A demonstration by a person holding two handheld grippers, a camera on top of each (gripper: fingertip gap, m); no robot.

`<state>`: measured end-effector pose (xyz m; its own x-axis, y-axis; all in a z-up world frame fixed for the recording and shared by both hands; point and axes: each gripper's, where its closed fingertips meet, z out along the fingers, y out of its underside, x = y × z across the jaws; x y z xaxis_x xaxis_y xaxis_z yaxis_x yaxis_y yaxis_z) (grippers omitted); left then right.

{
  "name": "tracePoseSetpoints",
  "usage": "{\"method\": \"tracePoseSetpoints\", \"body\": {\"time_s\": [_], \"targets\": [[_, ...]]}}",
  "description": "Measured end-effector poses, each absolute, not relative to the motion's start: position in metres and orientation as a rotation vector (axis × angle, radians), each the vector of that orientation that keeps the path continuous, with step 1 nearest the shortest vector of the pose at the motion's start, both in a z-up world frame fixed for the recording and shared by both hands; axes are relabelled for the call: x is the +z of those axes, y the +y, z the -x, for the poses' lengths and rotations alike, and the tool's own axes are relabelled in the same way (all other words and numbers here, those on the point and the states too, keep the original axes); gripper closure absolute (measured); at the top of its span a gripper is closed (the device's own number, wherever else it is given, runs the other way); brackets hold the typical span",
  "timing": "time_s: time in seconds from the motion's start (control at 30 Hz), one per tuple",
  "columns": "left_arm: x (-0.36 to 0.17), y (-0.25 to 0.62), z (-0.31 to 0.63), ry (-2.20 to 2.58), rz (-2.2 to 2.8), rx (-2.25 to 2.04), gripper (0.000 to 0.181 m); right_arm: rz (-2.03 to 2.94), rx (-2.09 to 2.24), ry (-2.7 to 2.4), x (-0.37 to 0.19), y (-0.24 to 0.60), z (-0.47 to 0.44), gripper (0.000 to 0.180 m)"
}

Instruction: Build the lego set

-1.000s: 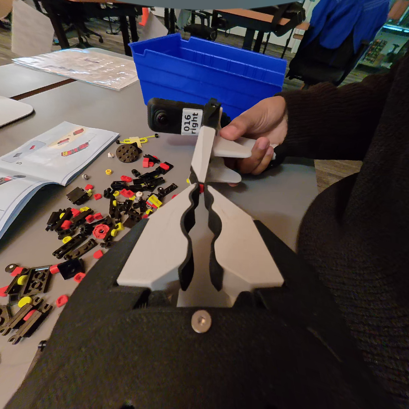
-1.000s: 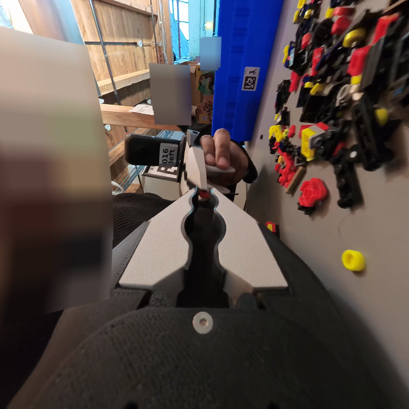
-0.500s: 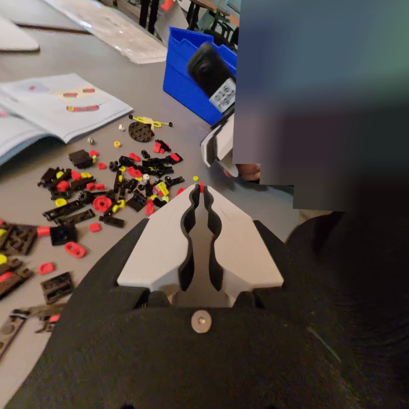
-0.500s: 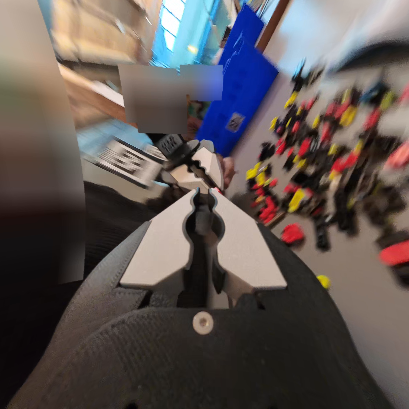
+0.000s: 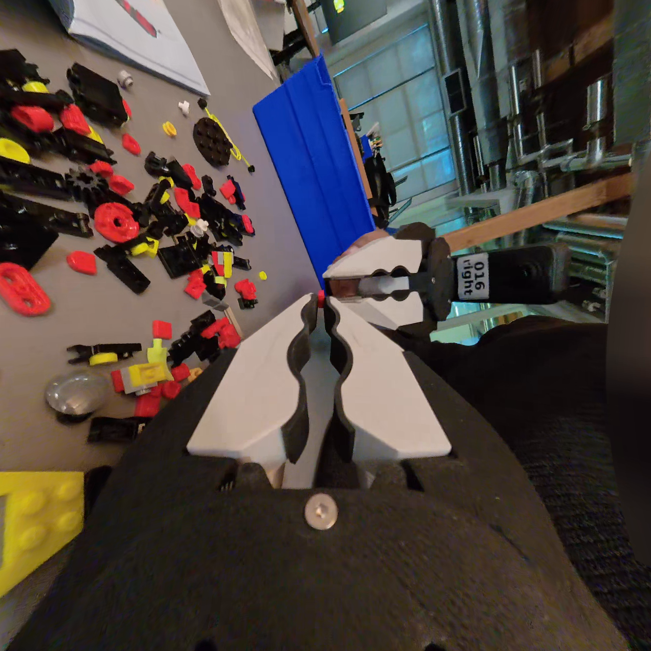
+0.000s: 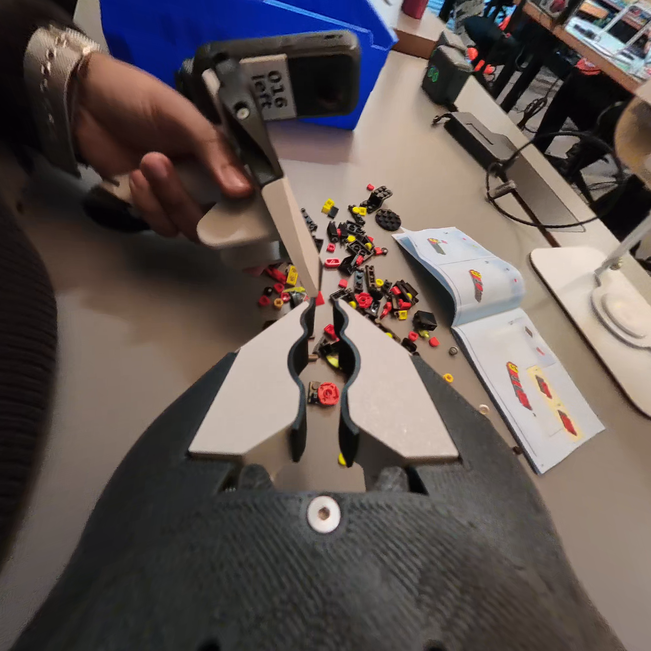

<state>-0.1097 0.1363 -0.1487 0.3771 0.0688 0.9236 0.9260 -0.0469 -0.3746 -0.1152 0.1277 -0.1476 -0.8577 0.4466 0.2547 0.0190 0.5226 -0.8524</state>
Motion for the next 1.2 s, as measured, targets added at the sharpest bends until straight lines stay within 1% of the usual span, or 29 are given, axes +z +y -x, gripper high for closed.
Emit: {"method": "tracePoseSetpoints", "body": {"time_s": [0.17,0.3,0.5,0.53,0.57,0.6,0.73,0.9,1.2], "targets": [[-0.151,0.135,0.106,-0.955,1.473,-0.918,0.179,0.308,1.281,-2.363,-0.152,0.125,0.107,0.167],[-0.152,0.136,0.099,-0.938,1.503,-0.943,0.179,0.235,1.212,-2.382,-0.157,0.125,0.104,0.174],[-0.157,0.137,0.096,-0.931,1.543,-0.943,0.179,0.223,1.178,-2.418,-0.161,0.127,0.099,0.174],[-0.157,0.137,0.097,-0.940,1.541,-0.933,0.170,0.243,1.175,-2.420,-0.160,0.129,0.099,0.174],[-0.157,0.137,0.097,-0.940,1.544,-0.926,0.158,0.268,1.164,-2.410,-0.158,0.134,0.100,0.174],[-0.157,0.137,0.097,-0.933,1.554,-0.919,0.153,0.296,1.146,-2.397,-0.156,0.139,0.101,0.174],[-0.159,0.133,0.101,-0.918,1.587,-0.860,0.153,0.496,1.041,-2.392,-0.165,0.176,0.104,0.174],[-0.156,0.131,0.106,-0.917,1.565,-0.848,0.153,0.745,0.871,-2.536,-0.205,0.218,0.080,0.174],[-0.156,0.132,0.112,-0.884,1.593,-0.774,0.153,0.824,0.817,-2.595,-0.217,0.229,0.072,0.172]]}}
